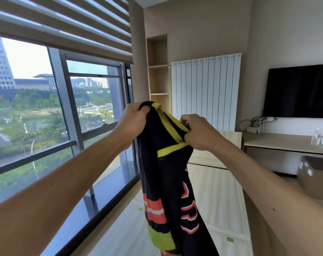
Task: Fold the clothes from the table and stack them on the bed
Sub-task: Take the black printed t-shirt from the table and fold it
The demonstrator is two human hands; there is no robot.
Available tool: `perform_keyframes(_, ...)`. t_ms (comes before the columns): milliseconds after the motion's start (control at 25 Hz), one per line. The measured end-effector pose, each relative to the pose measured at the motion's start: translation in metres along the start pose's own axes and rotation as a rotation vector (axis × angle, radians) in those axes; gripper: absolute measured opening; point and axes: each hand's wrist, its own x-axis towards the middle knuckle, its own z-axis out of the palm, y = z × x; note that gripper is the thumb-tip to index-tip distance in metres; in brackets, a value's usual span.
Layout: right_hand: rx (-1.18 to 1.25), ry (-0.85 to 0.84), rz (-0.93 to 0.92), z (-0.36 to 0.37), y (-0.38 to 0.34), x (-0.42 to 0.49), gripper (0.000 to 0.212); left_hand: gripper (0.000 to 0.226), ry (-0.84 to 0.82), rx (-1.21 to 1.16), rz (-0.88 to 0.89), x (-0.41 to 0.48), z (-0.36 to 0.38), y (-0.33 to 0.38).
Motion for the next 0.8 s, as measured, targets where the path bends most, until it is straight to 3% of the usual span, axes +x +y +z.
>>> perform_keyframes(160, -0.267, -0.106, 0.232, 0.009, 0.063, 0.003, 0.014, 0.034, -0.002, 0.046, 0.077, 0.026, 0.011, -0.003)
perform_keyframes(280, -0.239, -0.162, 0.360, 0.019, 0.101, -0.001, 0.012, 0.034, 0.018, 0.104, 0.134, 0.050, -0.001, -0.010)
perform_keyframes(480, -0.076, 0.172, 0.460, 0.022, 0.103, 0.004, 0.013, 0.029, -0.077, 0.307, 0.299, 0.090, -0.038, -0.058)
perform_keyframes(600, 0.141, 0.339, 0.467, 0.015, 0.090, 0.014, 0.014, 0.027, -0.072, 0.338, 0.357, 0.102, -0.056, -0.081)
perform_keyframes(680, 0.284, 0.379, 0.461, 0.020, 0.077, 0.017, 0.020, 0.026, -0.058, 0.372, 0.385, 0.107, -0.069, -0.095)
perform_keyframes(800, 0.466, 0.244, 0.387, 0.026, 0.050, 0.011, 0.021, 0.028, -0.091, 0.400, 0.306, 0.114, -0.085, -0.120)
